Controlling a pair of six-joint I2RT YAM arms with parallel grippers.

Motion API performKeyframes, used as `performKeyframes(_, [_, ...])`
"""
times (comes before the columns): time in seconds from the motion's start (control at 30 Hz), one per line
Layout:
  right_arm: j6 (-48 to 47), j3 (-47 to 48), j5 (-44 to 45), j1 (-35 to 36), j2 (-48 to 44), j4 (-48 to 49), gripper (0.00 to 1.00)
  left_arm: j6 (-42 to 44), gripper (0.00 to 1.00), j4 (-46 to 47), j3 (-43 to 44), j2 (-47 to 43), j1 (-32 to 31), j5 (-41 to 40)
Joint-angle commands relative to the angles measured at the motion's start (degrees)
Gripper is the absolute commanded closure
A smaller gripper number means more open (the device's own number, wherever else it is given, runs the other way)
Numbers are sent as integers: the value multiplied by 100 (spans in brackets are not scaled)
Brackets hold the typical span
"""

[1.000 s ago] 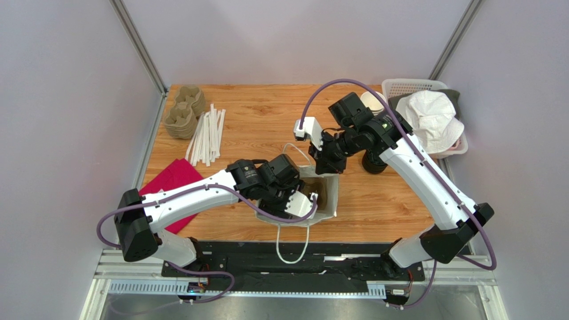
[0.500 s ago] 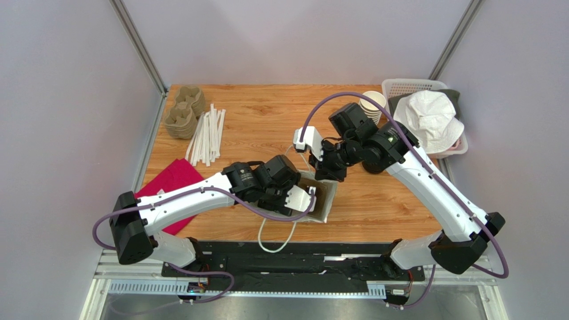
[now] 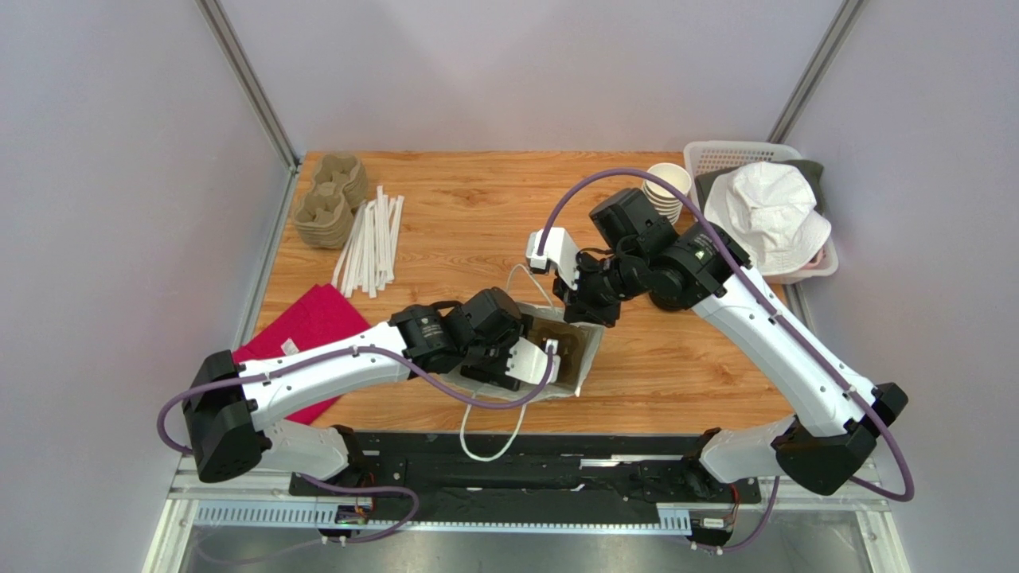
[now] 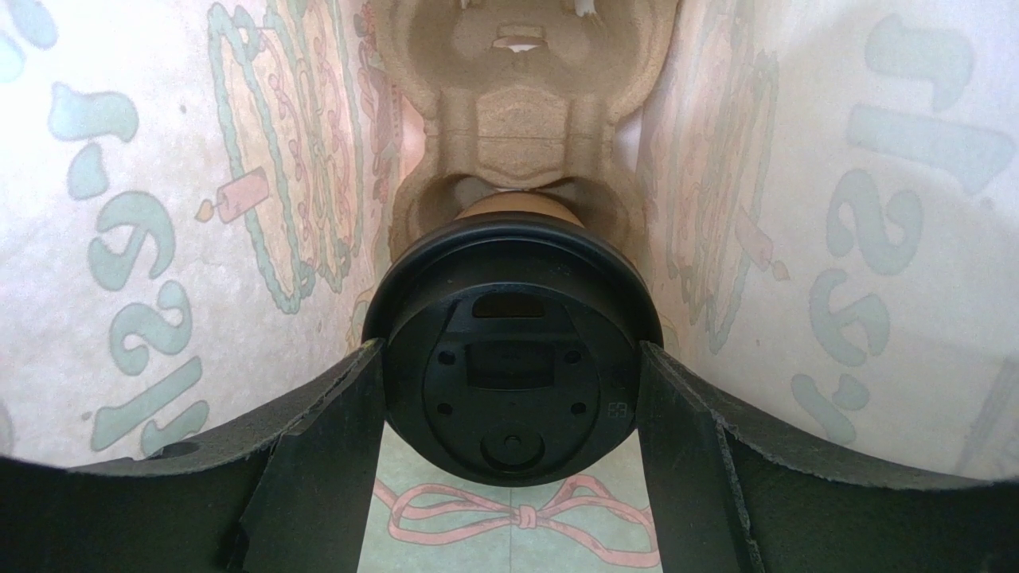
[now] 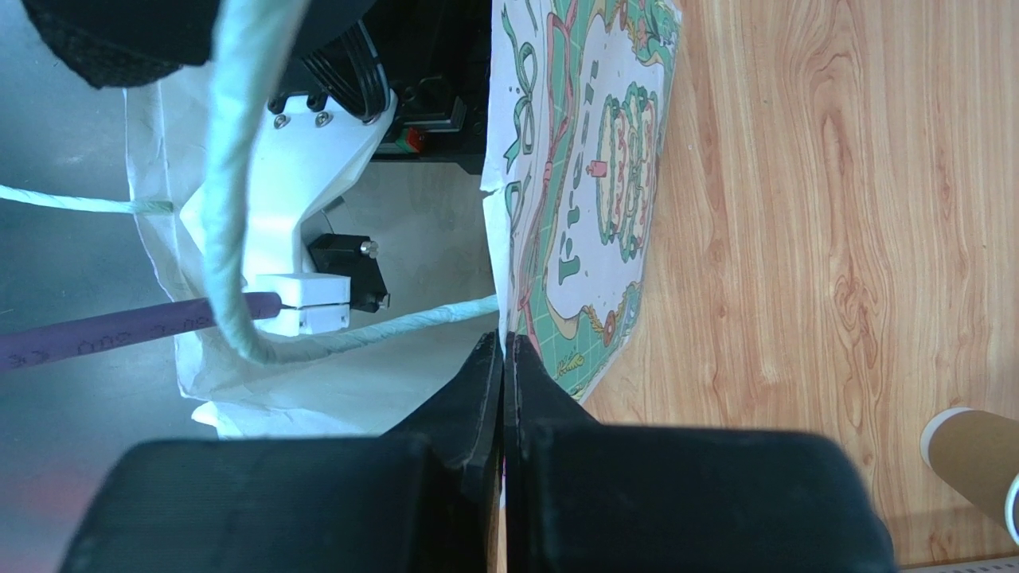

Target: Pack the takeout coffee

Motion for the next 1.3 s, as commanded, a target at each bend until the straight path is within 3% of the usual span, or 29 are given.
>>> performKeyframes(0.0, [77,-59,-11,29,-193,268,100,15,100,127,28,71,116,198])
performKeyframes(0.53, [-152,-112,-134,-130,-175,268,100,76,100,-94,55,239,389,805])
performKeyframes(0.77, [-143,-156,-99,-130,-246,365,100,76,100,556,1,-359,327,541])
performKeyframes(1.27, [-292,-701,341,292,-834,848,100,-170,100,627,-411,-816,28,-153])
